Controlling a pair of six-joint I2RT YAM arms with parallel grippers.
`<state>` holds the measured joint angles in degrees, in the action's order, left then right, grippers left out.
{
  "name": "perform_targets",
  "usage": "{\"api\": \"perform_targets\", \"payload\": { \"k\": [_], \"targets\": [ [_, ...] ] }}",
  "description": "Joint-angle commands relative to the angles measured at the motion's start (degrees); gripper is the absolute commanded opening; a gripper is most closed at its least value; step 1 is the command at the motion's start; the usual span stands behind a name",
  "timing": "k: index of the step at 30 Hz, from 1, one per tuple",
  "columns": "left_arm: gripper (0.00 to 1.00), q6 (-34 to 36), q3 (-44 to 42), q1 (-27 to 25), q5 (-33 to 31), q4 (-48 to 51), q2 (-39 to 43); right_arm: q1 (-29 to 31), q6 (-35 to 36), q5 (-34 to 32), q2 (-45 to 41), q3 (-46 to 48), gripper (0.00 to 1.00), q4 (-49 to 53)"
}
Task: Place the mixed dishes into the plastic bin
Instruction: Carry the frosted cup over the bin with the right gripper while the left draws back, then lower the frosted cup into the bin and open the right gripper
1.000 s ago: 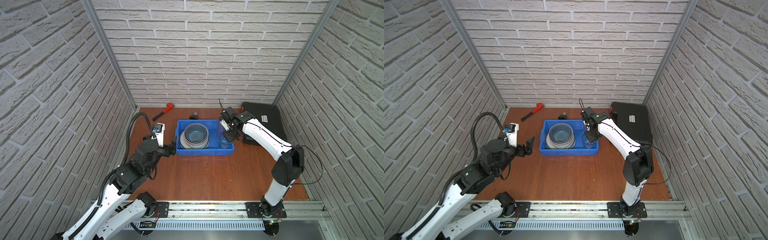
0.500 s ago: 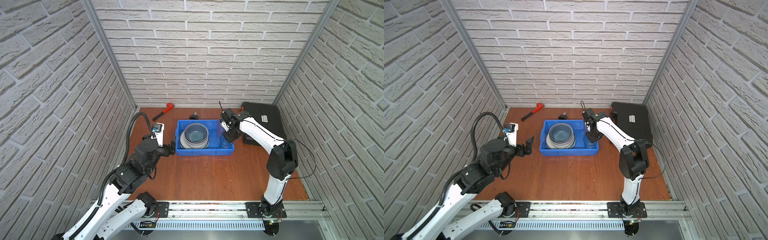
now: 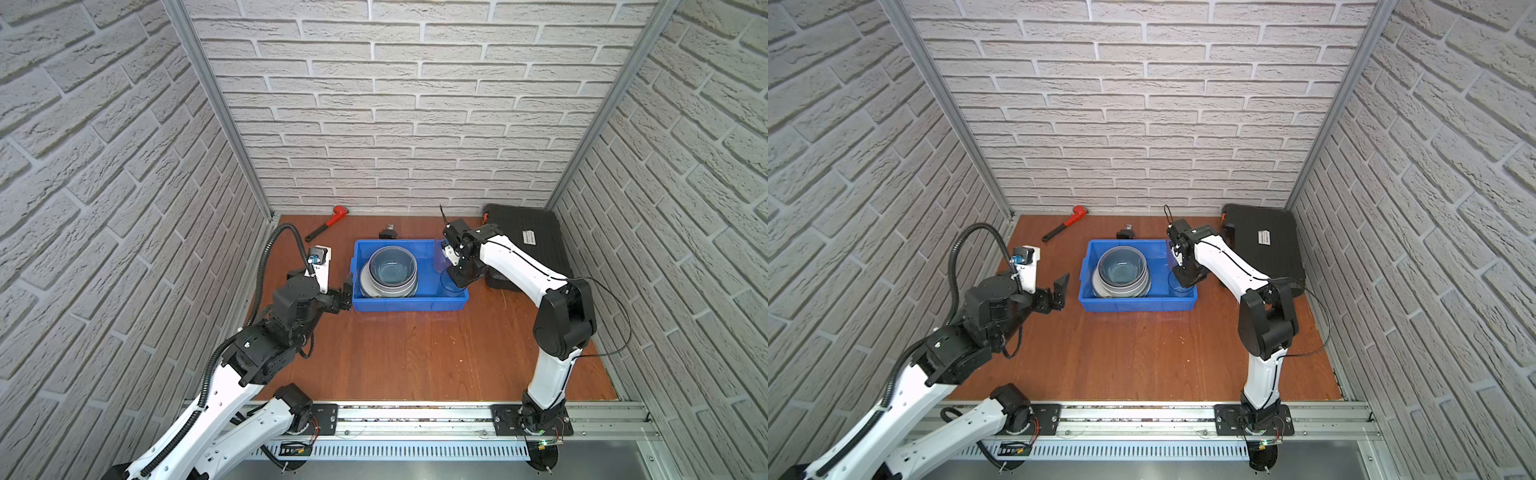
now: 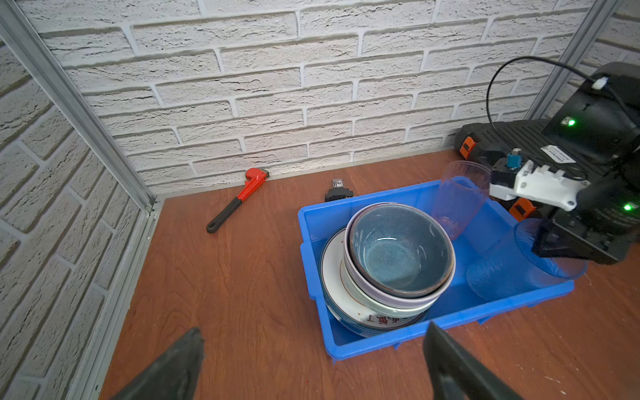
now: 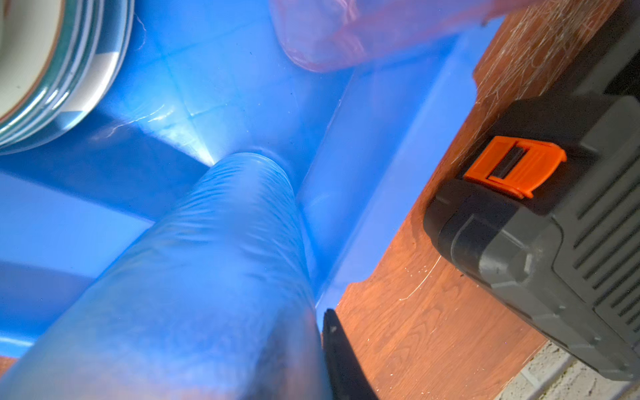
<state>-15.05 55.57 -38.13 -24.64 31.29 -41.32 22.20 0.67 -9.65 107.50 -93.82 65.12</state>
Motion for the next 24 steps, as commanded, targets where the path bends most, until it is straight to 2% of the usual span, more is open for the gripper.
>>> {"api": "perform_targets", "payload": {
  "k": [1,11,14,22,24],
  "targets": [
    [0.98,0.6,0.7,0.4,-0.8,-0.4,0.4,-0.4,-0.6,0.9,0.5,0.8,0.25,0.6],
    [0.98,1.1,0.9,0.8,-0.8,-0.3,0.3,-0.4,-1.2,0.7,-2.0,-0.4,0.39,0.3],
    [0.98,1.0,0.3,1.0,-0.8,-0.8,0.2,-0.5,-0.9,1.3,-3.5,-0.6,0.46,-0.5],
    [0.98,1.5,0.1,1.4,-0.6,-1.0,-1.6,-0.6,-1.5,1.7,-5.0,-2.1,0.51,-0.8],
    [0.98,1.7,0.1,1.5,-0.6,-1.0,-1.6,-0.6,-1.5,1.8,-5.2,-2.3,0.54,-0.7]
  ]
}}
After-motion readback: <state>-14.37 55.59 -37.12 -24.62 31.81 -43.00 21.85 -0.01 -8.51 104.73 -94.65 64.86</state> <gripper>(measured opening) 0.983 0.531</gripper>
